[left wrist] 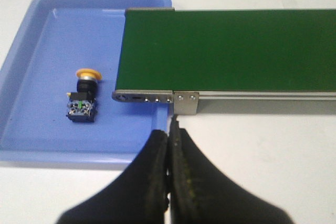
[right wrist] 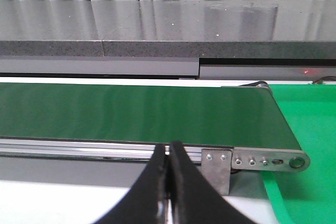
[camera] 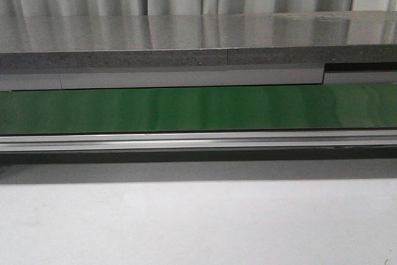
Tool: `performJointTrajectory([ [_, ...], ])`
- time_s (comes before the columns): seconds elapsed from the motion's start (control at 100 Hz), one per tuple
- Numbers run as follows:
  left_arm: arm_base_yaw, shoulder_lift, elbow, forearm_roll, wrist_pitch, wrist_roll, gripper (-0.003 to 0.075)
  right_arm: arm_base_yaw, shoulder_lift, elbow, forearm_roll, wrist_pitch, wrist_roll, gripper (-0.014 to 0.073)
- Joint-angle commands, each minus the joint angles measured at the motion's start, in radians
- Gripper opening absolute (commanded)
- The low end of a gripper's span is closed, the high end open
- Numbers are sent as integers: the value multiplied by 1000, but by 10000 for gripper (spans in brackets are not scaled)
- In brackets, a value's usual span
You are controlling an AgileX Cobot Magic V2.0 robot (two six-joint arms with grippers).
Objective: Move button from left to right
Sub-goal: 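Move the left gripper over the blue tray toward the yellow-capped button, then lower the left gripper around the yellow-capped button and close it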
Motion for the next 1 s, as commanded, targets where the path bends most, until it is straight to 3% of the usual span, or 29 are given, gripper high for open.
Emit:
performJointTrajectory([
  [0.0,2,34,-37,-9,-32,-14,-19,0,-13,-18,-12,-79,1,-68],
  [0.23,2,67,-37,-9,-22,-14,-15,0,-13,-18,-12,-79,1,-68],
  [0.3,2,67,-37,-9,-17,-14,24,0,-13,-18,-12,-79,1,-68],
  [0.42,2,67,-37,-9,-16,-14,226,0,-13,-18,-12,-79,1,-68],
  [0.54,2,67,-37,-9,-16,-14,524,0,-13,-18,-12,-79,1,-68],
  [0.61,2,67,-37,-9,-26,-14,618,0,-13,-18,-12,-79,1,-68],
  [0.99,6,76,-55,11,-18,-14,597,0,-13,-18,-12,-79,1,-68],
])
